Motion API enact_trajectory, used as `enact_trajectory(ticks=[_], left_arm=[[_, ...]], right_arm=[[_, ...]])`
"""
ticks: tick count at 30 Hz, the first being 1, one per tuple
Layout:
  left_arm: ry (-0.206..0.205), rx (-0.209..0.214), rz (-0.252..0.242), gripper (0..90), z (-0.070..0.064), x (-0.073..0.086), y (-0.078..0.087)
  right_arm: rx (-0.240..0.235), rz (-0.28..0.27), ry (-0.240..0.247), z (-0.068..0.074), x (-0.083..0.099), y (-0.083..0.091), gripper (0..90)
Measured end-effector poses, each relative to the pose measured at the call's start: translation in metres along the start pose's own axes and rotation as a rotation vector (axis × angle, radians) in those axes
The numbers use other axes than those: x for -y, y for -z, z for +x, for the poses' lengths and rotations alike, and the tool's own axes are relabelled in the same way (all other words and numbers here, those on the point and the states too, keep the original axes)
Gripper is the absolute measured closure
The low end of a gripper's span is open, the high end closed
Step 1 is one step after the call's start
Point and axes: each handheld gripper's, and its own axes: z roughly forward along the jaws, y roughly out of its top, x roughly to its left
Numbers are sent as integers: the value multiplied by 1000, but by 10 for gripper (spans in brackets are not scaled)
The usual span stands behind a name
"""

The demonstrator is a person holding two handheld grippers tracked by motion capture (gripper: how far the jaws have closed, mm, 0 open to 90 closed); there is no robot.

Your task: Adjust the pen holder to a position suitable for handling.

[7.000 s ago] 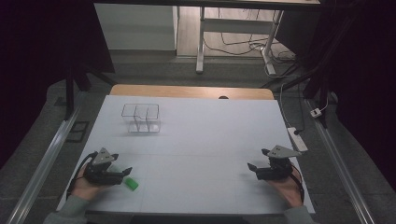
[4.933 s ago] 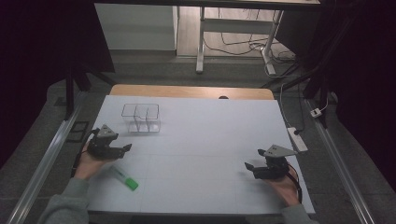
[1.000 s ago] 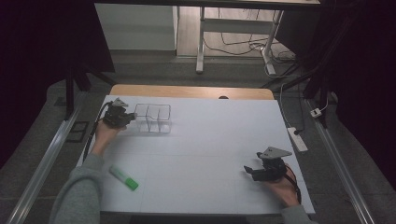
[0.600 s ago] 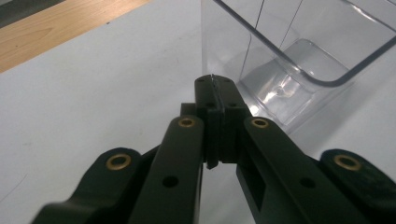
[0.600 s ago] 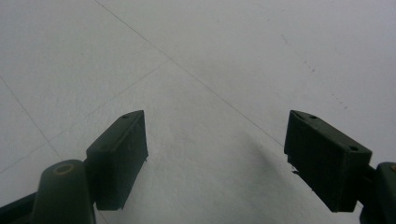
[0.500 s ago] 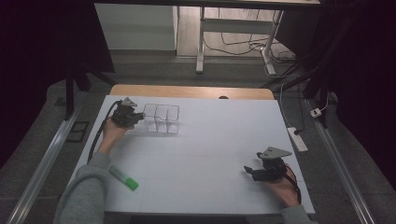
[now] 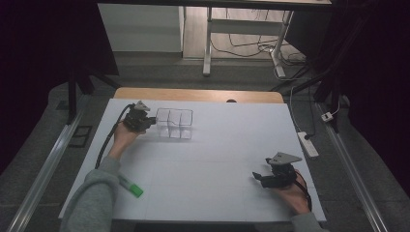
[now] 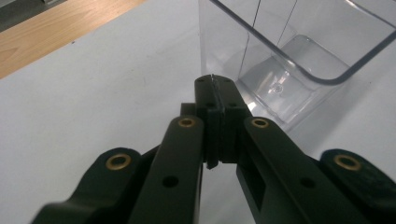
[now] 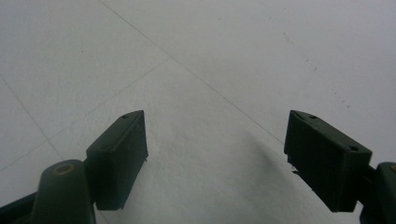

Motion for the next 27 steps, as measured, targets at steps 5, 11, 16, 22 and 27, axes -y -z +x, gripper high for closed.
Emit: enact_trajectory(ticks=[5, 11, 16, 22, 27], left_arm=[[-8, 8, 0, 888, -4, -4, -4], [-23, 21, 3, 888, -11, -9, -10], [-39, 27, 11, 888, -17, -14, -15], [-53, 39, 10, 888, -24, -18, -20], [-63, 55, 14, 888, -29, -21, -24]], right_arm=[[0, 1, 1, 0, 0, 0, 212], [-1, 3, 1, 0, 0, 0, 212], [-1, 3, 1, 0, 0, 0, 212], [-1, 5, 0, 0, 0, 0, 212], [0, 4, 0, 0, 0, 0, 212]])
